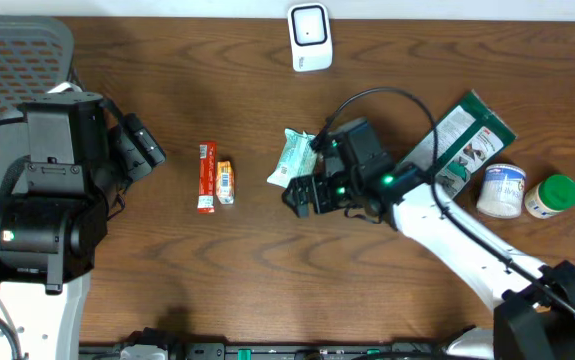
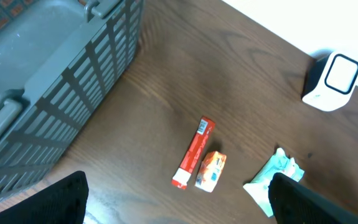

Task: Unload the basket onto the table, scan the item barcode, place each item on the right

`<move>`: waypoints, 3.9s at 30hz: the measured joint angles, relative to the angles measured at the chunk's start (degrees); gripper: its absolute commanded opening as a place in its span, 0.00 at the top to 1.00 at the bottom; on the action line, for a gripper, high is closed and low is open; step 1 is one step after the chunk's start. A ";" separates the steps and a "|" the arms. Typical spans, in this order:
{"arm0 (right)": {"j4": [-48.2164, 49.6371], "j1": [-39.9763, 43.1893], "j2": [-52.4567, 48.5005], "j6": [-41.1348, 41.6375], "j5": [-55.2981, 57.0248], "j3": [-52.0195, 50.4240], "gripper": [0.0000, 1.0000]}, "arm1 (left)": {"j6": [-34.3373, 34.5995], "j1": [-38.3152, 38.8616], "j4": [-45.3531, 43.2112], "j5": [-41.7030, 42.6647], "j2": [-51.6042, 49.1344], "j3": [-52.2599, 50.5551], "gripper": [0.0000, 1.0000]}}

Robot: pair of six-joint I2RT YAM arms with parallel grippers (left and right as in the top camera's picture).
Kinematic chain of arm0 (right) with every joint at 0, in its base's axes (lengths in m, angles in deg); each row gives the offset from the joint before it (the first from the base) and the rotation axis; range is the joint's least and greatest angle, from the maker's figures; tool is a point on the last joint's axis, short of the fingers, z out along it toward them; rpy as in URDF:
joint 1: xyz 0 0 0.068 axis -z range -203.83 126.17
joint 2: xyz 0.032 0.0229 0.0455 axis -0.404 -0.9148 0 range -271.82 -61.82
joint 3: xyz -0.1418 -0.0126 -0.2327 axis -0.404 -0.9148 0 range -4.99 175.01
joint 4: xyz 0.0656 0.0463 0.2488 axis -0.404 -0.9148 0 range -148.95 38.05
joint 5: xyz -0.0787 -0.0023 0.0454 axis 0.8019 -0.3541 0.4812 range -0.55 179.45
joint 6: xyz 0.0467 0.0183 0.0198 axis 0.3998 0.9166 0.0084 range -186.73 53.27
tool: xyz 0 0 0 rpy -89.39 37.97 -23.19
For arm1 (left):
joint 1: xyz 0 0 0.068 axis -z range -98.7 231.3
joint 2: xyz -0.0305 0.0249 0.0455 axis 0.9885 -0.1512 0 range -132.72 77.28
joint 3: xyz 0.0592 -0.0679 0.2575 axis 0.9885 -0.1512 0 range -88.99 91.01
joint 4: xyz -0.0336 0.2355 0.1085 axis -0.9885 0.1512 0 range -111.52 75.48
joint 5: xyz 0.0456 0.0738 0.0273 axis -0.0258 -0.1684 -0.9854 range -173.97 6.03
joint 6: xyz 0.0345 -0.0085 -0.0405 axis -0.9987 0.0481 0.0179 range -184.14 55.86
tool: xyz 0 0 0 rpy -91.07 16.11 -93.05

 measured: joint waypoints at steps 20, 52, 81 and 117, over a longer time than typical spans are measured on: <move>-8.55 -4.79 -2.64 6.03 7.19 10.43 0.26 | 0.00 0.00 -0.02 0.00 0.00 0.00 0.10; -7.52 -5.18 -23.30 -0.37 23.71 17.40 0.95 | 0.00 0.00 0.00 0.00 0.00 0.00 0.10; 2.51 -4.66 -29.05 -4.26 24.41 21.73 0.99 | 0.00 0.00 0.00 0.00 0.00 0.00 0.10; -11.32 5.81 -20.15 -4.26 10.51 20.92 0.29 | 0.00 0.00 0.00 0.00 0.00 0.00 0.10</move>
